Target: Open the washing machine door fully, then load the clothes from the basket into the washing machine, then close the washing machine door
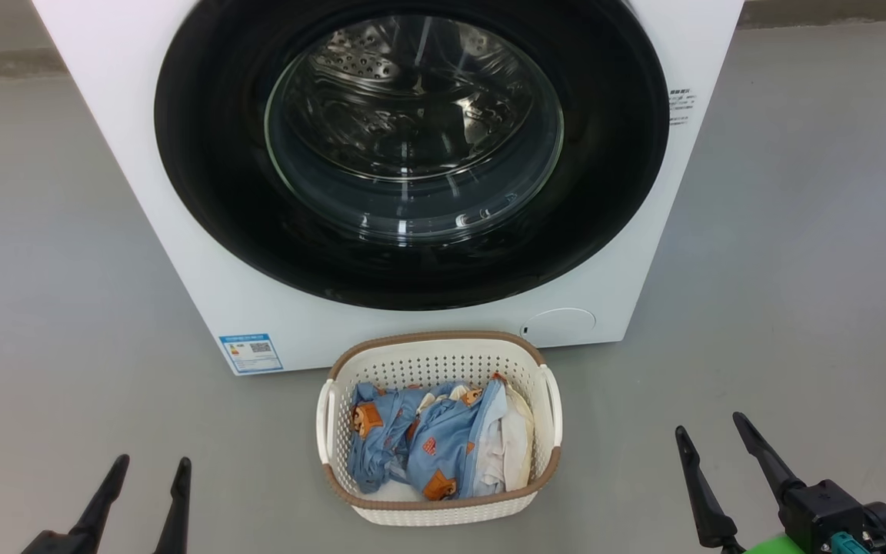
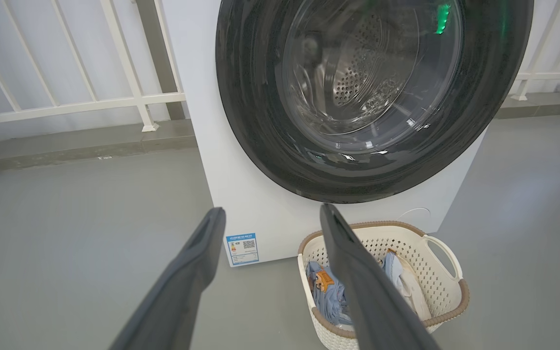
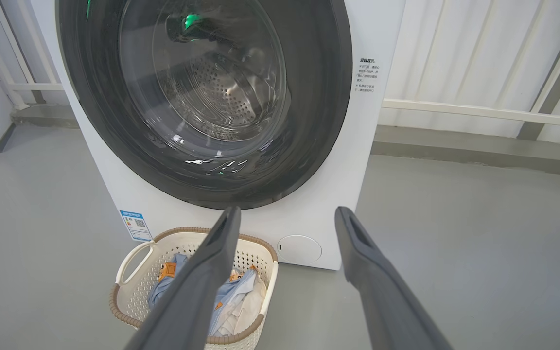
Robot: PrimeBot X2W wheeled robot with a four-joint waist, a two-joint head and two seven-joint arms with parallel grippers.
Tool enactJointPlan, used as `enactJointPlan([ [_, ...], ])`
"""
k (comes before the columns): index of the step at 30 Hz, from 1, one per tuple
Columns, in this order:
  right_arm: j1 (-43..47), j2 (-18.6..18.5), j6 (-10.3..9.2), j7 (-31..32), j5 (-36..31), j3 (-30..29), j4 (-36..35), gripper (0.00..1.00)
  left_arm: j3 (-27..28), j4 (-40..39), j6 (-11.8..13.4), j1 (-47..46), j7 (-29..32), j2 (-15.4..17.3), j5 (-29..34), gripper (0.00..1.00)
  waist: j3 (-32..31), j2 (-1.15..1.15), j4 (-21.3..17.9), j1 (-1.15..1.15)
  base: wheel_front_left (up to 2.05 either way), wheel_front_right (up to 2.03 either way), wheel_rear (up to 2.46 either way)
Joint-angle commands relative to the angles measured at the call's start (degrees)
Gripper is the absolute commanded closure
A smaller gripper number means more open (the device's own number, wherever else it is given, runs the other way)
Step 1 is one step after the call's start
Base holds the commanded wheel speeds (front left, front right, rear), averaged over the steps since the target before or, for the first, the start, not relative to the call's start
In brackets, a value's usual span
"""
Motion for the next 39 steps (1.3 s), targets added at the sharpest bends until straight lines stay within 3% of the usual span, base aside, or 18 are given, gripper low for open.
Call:
enactJointPlan([
  [1,-0.2,-0.7,-0.08,-0.7,0.5,1.5,-1.3,0.00,2.5,-0.8,-0.2,-1.0,-0.7,1.6,0.1,0.00,0.0,0.00,-0.1,0.00,0.32,0.32,-0.65],
  [24,0.2,-0.7,-0.08,-0.7,2.2,1.4,-1.6,0.00,4.1,-3.0,-0.2,-1.2,-0.7,1.3,-1.0,0.00,0.7,0.00,-0.7,0.00,0.94,0.94,-1.88],
  [39,0.0,-0.7,-0.08,-0.7,2.8,1.6,-1.7,0.00,3.6,-2.7,-0.2,-1.1,-0.7,1.3,-1.6,0.00,0.8,0.00,-0.8,0.00,0.22,0.22,-0.44],
])
